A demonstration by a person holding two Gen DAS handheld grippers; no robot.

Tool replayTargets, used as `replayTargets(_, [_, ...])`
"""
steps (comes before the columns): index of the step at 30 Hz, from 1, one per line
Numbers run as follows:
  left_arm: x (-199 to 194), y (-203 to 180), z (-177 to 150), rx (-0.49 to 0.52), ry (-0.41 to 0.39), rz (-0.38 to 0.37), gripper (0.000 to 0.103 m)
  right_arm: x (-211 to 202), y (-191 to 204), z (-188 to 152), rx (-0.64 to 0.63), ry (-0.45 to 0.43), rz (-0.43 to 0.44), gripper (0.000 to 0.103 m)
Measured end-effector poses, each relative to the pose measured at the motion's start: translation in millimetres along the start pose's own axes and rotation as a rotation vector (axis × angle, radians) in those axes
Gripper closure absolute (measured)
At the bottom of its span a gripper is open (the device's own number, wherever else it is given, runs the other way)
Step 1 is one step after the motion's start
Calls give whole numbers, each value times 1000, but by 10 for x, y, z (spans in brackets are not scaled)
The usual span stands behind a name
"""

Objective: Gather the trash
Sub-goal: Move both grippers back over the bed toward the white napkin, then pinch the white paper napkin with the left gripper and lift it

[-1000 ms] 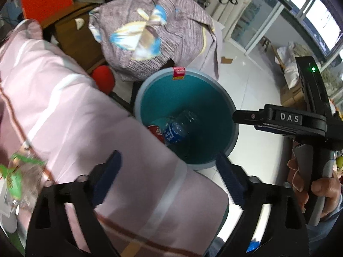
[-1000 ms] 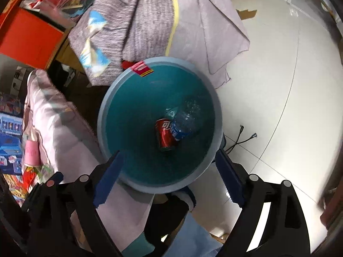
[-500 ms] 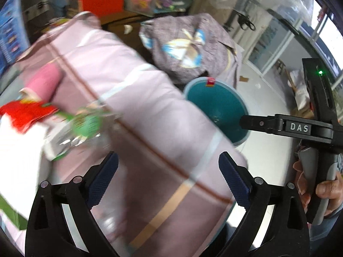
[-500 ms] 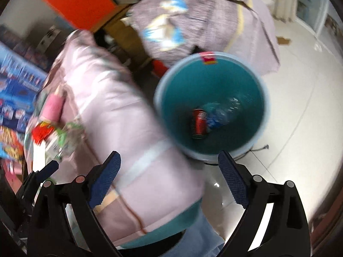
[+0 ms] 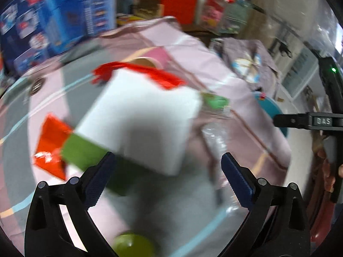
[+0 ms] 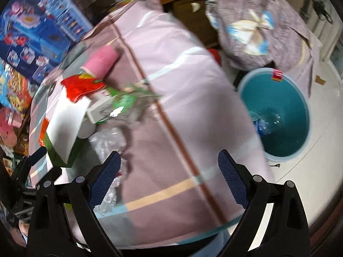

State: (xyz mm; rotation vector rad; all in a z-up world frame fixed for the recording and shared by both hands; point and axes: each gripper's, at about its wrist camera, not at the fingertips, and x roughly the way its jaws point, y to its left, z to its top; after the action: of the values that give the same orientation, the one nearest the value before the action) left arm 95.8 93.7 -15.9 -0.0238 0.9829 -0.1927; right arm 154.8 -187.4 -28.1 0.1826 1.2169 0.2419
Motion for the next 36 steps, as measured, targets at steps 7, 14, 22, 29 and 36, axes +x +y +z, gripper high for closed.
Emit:
replayTargets(7, [41, 453, 70, -71, 0, 13, 5, 201, 312, 82, -12, 50, -10, 15])
replayTargets(14, [305, 240, 247, 30, 16, 9, 4, 271, 298, 193, 16, 52, -18, 15])
replayTargets(22, [534, 16, 303, 182, -12, 111, 4, 369, 185, 230, 37, 62, -8, 15])
replayTargets(29, [514, -6, 251, 194, -42, 165, 26, 444, 180, 209, 42, 70, 16, 15])
replayTargets(36, [352, -58, 243, 172, -85, 129, 99, 423, 188, 168, 41, 66, 30, 15])
